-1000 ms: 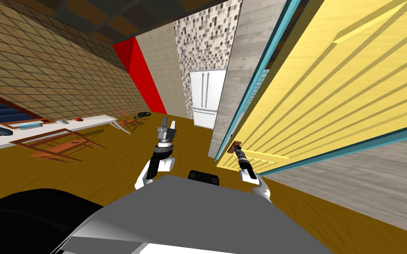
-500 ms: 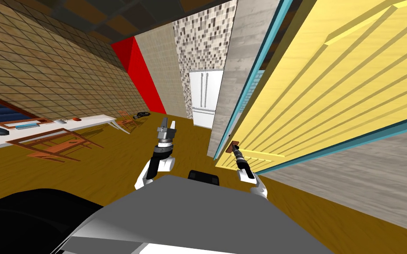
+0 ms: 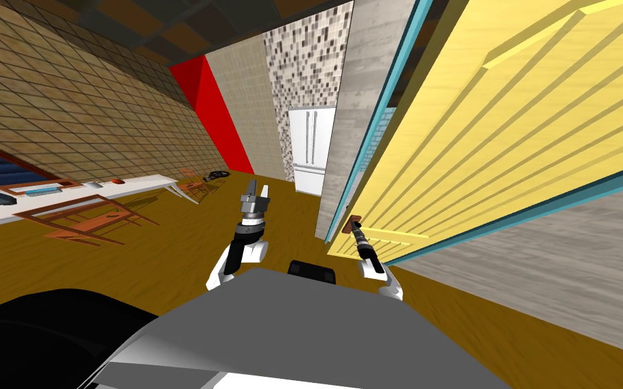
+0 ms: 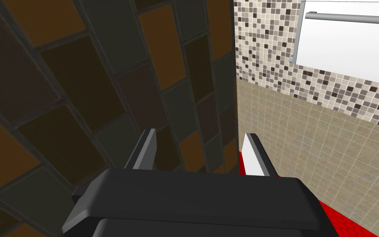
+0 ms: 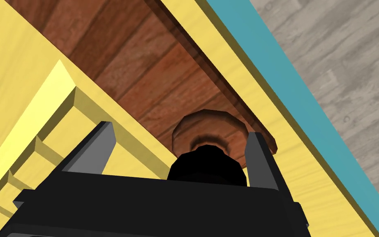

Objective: Push the door open

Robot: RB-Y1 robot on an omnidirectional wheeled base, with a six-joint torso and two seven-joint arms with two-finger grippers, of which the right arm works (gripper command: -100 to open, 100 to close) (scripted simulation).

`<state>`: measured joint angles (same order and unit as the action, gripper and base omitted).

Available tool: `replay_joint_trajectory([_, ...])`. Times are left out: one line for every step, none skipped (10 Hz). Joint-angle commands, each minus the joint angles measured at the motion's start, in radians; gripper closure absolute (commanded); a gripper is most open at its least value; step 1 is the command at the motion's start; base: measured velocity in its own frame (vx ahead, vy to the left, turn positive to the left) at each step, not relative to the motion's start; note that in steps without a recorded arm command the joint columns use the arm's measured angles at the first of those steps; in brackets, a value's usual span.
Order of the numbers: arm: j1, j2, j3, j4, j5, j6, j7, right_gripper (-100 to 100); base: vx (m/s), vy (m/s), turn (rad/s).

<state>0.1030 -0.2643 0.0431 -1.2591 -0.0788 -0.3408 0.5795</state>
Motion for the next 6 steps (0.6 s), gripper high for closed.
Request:
replay_joint_trajectory([0.003, -0.014, -0.017, 0.003, -0.009, 0.0, -0.028, 100, -0.03, -0.039, 0.009])
replay_joint_trajectory([0.004, -0.011, -0.005, -0.001, -0.013, 0.001, -0.056, 100, -0.007, -0.034, -0.021])
replay_joint_trajectory([0.006, -0.008, 0.008, -0.005, -0.016, 0.001, -0.084, 100, -0.018, -0.055, -0.007])
replay_joint_trajectory([0.007, -0.004, 0.023, -0.009, -0.02, 0.002, -0.111, 100, -0.034, -0.089, -0.051])
replay_joint_trajectory([0.007, -0.004, 0.023, -0.009, -0.02, 0.002, -0.119, 100, -0.032, -0.054, 0.004])
replay_joint_trajectory([0.009, -0.001, 0.037, -0.013, -0.025, 0.003, -0.152, 100, -0.042, -0.041, -0.024])
